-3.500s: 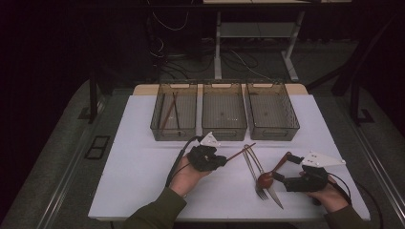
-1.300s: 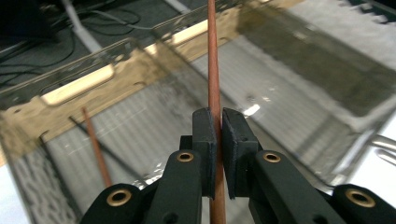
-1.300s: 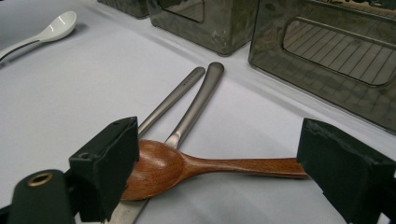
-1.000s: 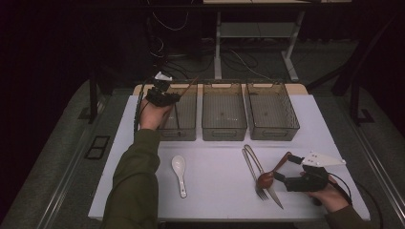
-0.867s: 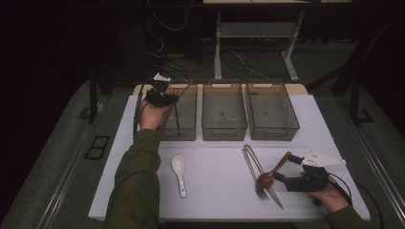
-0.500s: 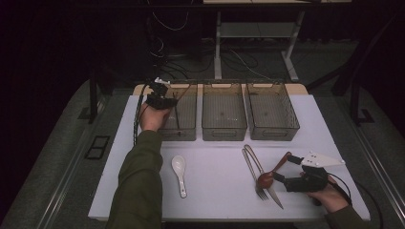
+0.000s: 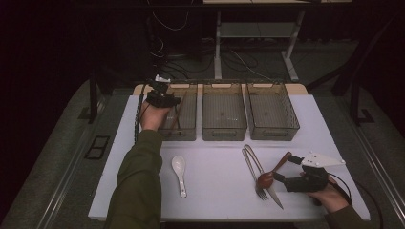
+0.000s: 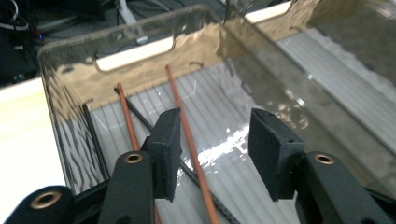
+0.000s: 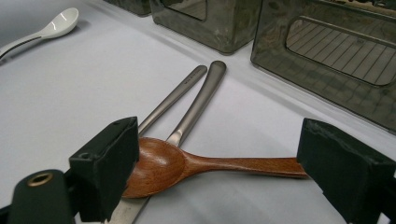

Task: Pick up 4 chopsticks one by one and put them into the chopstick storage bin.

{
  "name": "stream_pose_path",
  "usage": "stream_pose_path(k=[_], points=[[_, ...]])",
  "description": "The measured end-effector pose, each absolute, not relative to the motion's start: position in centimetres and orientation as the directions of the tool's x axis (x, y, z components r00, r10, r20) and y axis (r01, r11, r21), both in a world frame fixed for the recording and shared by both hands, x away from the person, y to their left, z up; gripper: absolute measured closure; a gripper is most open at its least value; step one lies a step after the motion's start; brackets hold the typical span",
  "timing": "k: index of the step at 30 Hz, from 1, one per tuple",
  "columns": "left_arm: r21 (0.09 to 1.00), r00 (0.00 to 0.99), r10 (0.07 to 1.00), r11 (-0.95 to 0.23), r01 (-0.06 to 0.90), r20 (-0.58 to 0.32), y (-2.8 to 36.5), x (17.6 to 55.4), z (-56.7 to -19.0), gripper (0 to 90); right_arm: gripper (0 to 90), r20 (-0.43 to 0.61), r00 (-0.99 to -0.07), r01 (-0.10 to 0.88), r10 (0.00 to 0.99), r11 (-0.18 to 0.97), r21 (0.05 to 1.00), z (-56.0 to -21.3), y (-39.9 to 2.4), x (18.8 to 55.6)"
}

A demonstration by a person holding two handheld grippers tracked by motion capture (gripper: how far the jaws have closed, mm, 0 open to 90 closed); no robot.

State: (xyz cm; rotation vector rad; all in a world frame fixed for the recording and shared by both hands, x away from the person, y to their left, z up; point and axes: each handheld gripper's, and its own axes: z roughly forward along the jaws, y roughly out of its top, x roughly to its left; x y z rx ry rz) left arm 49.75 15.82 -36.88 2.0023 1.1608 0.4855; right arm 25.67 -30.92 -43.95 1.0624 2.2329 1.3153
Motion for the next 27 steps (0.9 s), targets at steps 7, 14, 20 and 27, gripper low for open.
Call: stream_pose_path(k=[7,14,20,27], points=[[0.772,0.550,0.831,-0.296,0.562,-0.081,15.4,48.8,-35.5,42.1,13.0,0.077,-0.663,0.429,0.745,0.294,0.854,-43.9,-31.0,25.7],[0.763,0.601,0.791,-0.320,0.562,-0.112,15.0,47.2,-34.2,32.7,13.0,0.073,-0.663,0.428,0.745,0.297,0.854,-43.9,-30.9,25.6],[0.776,0.642,0.759,-0.340,0.531,-0.107,14.7,45.1,-33.7,27.6,13.0,0.071,-0.665,0.424,0.744,0.298,0.855,-43.9,-30.9,25.6],[0.786,0.668,0.734,-0.340,0.517,-0.122,14.5,42.5,-33.3,23.7,13.0,0.071,-0.664,0.425,0.744,0.298,0.855,-43.9,-30.9,25.6]])
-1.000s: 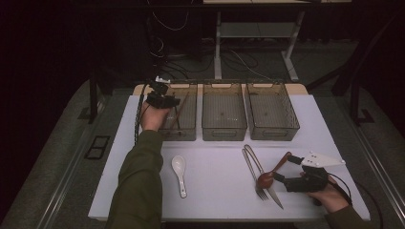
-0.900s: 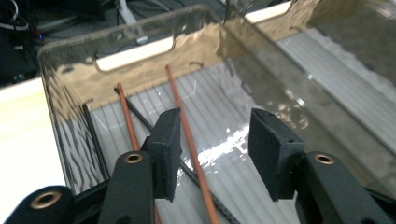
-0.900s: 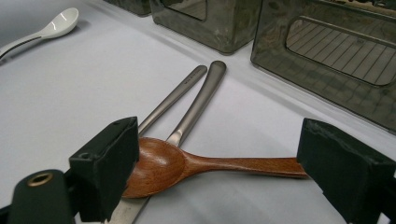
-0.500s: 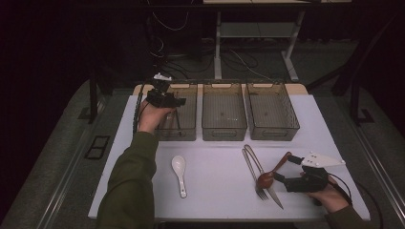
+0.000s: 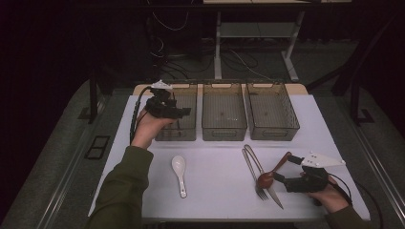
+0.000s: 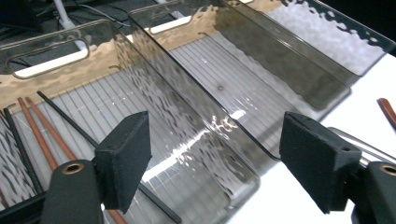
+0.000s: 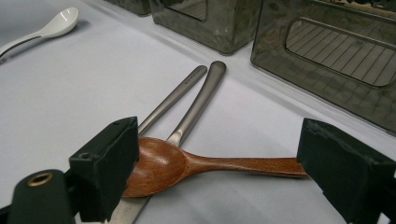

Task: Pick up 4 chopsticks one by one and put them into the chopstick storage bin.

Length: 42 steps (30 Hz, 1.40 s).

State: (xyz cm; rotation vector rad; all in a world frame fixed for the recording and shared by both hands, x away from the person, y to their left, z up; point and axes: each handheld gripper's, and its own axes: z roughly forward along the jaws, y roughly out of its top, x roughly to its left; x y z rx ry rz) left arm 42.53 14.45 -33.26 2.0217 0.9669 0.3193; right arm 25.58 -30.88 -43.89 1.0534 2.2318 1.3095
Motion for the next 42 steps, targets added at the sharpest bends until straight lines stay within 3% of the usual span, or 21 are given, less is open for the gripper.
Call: stream_pose_path(k=[21,28,42], points=[[0.794,0.689,0.721,-0.377,0.476,-0.071,14.1,35.5,-35.8,24.6,13.0,0.073,-0.662,0.427,0.746,0.295,0.855,-43.8,-30.9,25.5],[0.800,0.682,0.729,-0.377,0.466,-0.054,14.6,33.4,-37.4,37.8,13.0,0.073,-0.660,0.427,0.748,0.293,0.856,-43.8,-30.9,25.5],[0.762,0.672,0.735,-0.388,0.519,-0.084,15.7,30.0,-41.0,79.4,13.0,0.069,-0.665,0.422,0.744,0.297,0.856,-43.8,-30.9,25.5]])
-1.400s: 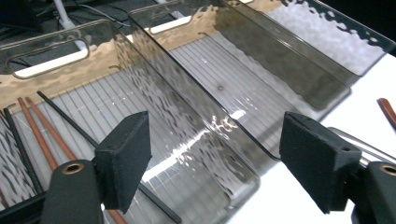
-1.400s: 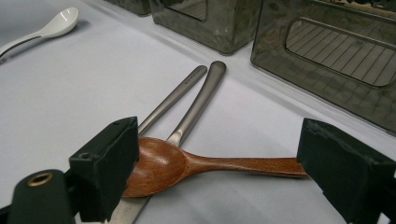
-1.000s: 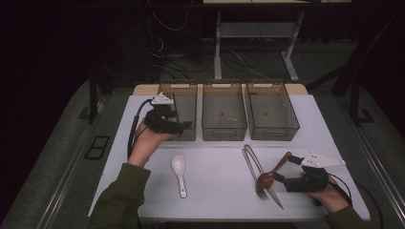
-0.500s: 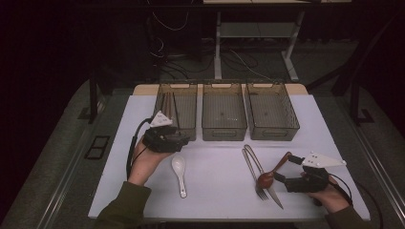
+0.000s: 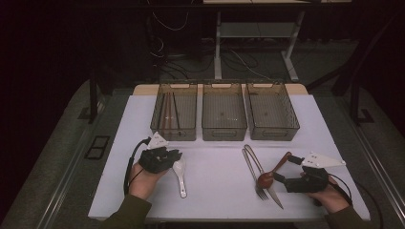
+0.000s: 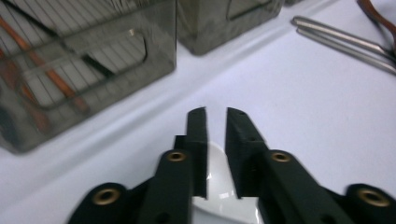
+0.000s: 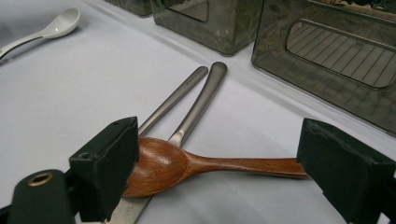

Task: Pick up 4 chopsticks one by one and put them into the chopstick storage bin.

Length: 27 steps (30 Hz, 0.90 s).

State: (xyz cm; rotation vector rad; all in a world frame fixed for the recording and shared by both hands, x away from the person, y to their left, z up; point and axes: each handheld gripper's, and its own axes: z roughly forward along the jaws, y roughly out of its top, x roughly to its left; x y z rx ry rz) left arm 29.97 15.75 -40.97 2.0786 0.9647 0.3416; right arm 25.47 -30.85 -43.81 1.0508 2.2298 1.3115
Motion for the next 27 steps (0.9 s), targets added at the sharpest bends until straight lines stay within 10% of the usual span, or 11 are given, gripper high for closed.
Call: stream_pose_path(k=[27], points=[[0.681,0.602,0.798,-0.422,0.599,-0.034,17.8,31.1,-43.8,89.0,13.0,0.070,-0.670,0.421,0.739,0.300,0.856,-43.8,-30.7,25.5]])
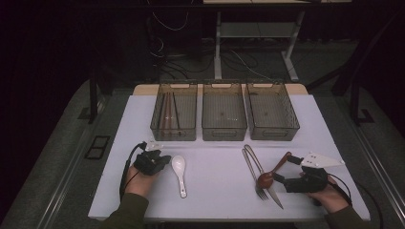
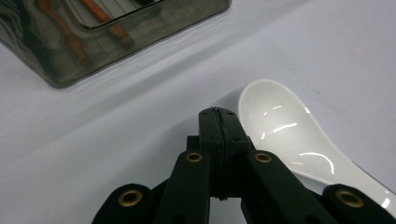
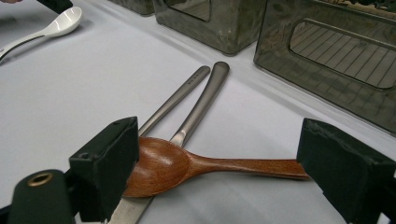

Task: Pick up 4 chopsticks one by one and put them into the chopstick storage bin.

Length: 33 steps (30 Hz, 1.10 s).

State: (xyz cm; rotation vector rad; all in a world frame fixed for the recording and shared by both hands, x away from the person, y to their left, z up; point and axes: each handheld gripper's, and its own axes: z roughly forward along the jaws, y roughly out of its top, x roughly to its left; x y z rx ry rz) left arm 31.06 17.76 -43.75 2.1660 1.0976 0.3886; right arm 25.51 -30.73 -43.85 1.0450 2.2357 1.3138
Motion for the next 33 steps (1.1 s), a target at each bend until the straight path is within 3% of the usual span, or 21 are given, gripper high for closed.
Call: stream_pose_path(k=[33], points=[[0.654,0.698,0.716,-0.522,0.547,-0.013,13.1,33.4,-44.1,89.0,13.0,0.066,-0.673,0.418,0.736,0.305,0.856,-44.0,-30.7,25.7]])
